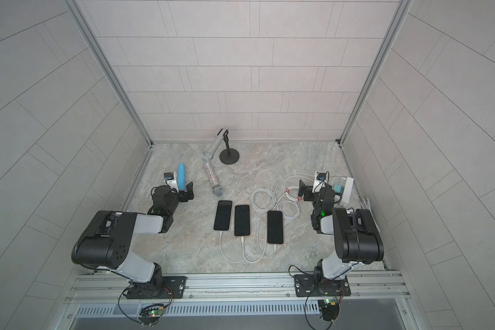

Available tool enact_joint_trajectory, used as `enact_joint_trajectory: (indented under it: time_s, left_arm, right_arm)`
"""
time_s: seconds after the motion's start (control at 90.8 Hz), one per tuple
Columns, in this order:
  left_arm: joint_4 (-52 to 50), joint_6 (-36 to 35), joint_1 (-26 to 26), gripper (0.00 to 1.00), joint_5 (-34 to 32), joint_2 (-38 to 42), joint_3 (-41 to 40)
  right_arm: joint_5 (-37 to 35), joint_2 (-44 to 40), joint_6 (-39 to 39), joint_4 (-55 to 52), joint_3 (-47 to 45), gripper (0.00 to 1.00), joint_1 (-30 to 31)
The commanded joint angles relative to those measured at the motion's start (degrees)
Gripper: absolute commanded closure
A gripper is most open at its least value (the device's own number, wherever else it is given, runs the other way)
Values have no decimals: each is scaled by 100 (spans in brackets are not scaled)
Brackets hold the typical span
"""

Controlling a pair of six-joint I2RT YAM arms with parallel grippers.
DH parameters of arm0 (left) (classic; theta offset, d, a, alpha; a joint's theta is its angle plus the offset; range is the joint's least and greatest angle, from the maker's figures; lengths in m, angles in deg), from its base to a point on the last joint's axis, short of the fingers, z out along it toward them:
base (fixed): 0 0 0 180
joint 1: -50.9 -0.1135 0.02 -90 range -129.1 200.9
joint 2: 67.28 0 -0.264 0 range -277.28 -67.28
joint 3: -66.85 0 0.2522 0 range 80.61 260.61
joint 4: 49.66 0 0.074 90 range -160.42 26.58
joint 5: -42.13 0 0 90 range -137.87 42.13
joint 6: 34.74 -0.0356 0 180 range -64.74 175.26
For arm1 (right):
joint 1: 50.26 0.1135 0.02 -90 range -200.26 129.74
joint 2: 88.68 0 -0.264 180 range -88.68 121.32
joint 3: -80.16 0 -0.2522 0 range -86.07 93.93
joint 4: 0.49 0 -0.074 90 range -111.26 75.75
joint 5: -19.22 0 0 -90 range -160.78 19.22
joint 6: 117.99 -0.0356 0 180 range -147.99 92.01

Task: Unplug the charging cable from the phone
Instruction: Pick up the phone at the center of the board.

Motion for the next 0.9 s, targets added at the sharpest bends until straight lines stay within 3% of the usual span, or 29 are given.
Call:
enact_joint_trajectory:
  time_s: [0.0, 0.088, 0.176, 0.297, 0.418, 0.495, 0.561, 0.671, 0.771, 0.892]
  left_arm:
    - [-5, -188, 275, 0, -953, 367, -86]
    - [-789, -341, 537, 0, -1429, 923, 145]
    - [-1819, -129, 684, 0, -1885, 1454, 515]
    - [-4166, 983, 695, 0, -2410, 2083, 1467]
    - [-6657, 2199, 620, 0, -2452, 2325, 2684]
    - [-7679, 2578, 390, 0, -1801, 2360, 3239]
    - [-8234, 2745, 278, 0, -1219, 2430, 3499]
    - [-8632, 2720, 261, 0, -503, 2685, 3555]
    - [-8886, 2675, 289, 0, -65, 2940, 3420]
    - [-9429, 2548, 387, 1, 547, 2836, 3511]
  right_arm:
    - [-21, -256, 140, 286, -236, 0, 151]
    - [-308, -833, 291, -351, -194, 0, 338]
    - [-407, -1526, 145, -1888, 263, 0, 450]
    - [-750, -2181, -924, -4341, 1234, 0, 449]
    - [-233, -2489, -1952, -5961, 2081, 0, 398]
    - [127, -2629, -2942, -6672, 2271, 0, 245]
    - [914, -2703, -3398, -6810, 2151, 0, -28]
    - [2234, -2758, -3411, -6679, 1976, 0, -177]
    - [2230, -3042, -3320, -6956, 1913, 0, 32]
    - [1648, -3484, -3047, -7594, 1996, 0, 685]
